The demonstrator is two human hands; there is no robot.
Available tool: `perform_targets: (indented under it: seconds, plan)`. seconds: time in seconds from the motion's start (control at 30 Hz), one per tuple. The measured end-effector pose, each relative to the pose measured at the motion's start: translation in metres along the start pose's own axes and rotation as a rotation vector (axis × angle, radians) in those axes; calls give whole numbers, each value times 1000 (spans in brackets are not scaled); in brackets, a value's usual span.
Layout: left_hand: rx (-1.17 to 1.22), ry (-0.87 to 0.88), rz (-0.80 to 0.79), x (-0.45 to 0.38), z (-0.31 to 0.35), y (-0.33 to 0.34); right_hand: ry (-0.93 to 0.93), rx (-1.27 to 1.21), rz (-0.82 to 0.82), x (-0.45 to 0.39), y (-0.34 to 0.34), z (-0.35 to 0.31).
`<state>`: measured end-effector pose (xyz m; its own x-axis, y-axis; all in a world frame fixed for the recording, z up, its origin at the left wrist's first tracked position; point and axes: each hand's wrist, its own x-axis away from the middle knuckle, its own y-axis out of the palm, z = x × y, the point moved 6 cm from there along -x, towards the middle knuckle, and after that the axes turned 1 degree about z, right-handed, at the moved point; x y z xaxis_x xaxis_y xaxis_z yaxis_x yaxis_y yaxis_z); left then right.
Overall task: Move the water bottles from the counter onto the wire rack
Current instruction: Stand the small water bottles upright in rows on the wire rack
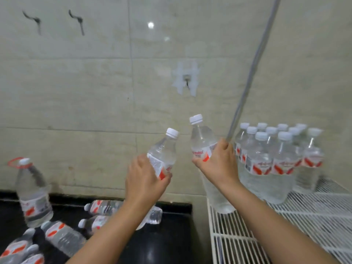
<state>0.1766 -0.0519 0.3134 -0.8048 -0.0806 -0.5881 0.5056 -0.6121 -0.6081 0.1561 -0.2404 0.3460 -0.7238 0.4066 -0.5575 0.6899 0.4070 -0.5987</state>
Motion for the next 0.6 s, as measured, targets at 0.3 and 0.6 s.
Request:
perform_targets:
  seconds: [0.3, 0.6]
  plan:
    - [401, 78, -120, 41, 193, 111, 93, 24, 181, -33, -141, 179]
    - [507, 65, -231, 73, 292, 213, 197, -132, 303, -57, -183, 313]
